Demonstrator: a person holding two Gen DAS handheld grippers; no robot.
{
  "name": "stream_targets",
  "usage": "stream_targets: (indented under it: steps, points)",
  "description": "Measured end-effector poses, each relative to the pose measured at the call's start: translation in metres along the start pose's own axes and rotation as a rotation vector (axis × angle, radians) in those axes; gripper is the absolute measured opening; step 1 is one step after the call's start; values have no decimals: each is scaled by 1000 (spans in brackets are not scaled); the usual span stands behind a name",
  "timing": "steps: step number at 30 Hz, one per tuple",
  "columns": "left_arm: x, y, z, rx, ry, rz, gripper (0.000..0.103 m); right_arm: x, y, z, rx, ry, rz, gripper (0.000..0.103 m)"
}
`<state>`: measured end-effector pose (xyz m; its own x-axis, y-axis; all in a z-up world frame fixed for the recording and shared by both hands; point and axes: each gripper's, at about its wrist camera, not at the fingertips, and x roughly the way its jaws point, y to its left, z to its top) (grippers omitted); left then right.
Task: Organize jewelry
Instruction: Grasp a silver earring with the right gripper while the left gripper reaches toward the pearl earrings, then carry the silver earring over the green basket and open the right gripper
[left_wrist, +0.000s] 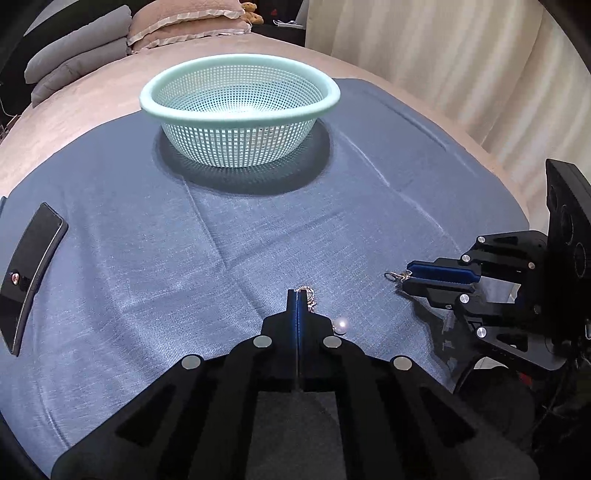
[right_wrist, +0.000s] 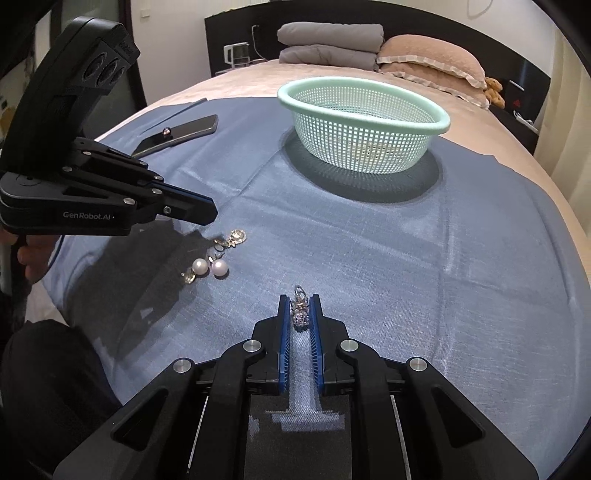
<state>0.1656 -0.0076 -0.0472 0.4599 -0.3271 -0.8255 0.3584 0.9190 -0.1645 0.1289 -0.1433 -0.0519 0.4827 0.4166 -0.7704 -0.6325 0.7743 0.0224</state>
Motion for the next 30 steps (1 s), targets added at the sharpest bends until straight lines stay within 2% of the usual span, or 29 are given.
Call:
stream_targets:
  steps: [3,4,6,8,10,13,15,17,18,24,30]
  points:
    - [6,-8,2,22,8,10,1,-1,1,1,-2,-6,1,10]
    - [9,-10,3,25,16,14,5,-2,2,1,-4,-7,2,10]
    - [16,-10,7,20,29,18,16,-2,2,1,-8,-7,1,10]
    - [22,-11,9,17,37,19,38,-4,1,0,-7,-10,1,10]
    - [30,-13,12,23,44,37,47,-6,0,0,-3,-13,-1,10]
    - [36,-15,14,22,43,39,47,-7,-1,0,3,-16,-3,10]
    - [39,-19,14,46,48,61,42,-8,-2,0,9,-17,-4,10]
    - [41,-22,12,65,59,75,11,-9,-2,0,14,-18,-6,10]
    - [40,-21,11,58,64,60,8,-9,-3,0,16,-18,-6,10]
    - [28,-14,4,55,66,59,8,-17,-2,1,4,-30,-20,10]
    - [5,-11,4,61,47,96,8,-40,-6,11,-18,-78,-56,10]
